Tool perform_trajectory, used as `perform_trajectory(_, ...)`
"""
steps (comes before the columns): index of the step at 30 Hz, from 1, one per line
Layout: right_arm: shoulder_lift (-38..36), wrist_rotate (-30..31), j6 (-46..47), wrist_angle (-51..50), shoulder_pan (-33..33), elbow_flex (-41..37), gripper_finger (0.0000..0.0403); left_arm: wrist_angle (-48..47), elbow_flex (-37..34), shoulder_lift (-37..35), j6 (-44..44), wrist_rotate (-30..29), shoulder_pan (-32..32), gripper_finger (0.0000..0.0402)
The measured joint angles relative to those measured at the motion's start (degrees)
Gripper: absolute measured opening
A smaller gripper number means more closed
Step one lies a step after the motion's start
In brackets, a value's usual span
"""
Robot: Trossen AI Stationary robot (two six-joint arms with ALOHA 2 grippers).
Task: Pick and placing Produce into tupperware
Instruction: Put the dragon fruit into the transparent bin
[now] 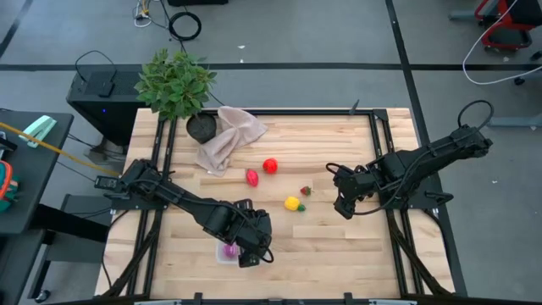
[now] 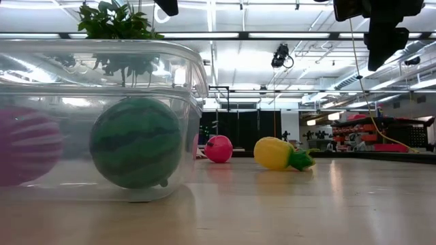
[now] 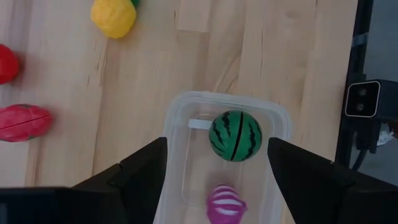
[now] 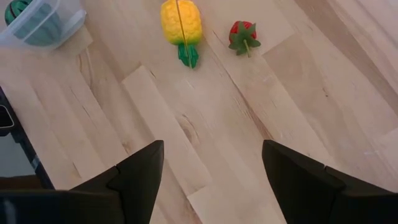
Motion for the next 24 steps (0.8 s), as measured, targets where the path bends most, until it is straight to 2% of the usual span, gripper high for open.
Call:
perform_trajectory(9,0.0,0.45,-0.04,0.0,0.0,0.0,0.0277,0.01,0.0,0.0,-1.41,-0.04,0.0,0.0284)
perform_trajectory(14,0.0,0.44,-0.09,0.0,0.0,0.0,0.0277,-1.39,0.0,0.0,3.24,0.93,0.72,0.0284)
perform_trajectory(20,0.0,1.03,-0.26,0.0,0.0,0.0,0.0277,-6.48,-0.02,0.0,4.77,1.94,6.76,0.0283)
perform_trajectory(24,0.0,1.76,-1.28,0.0,0.0,0.02,0.0277,-7.06,-0.02,0.02,1.19,2.74,12.75,0.0283)
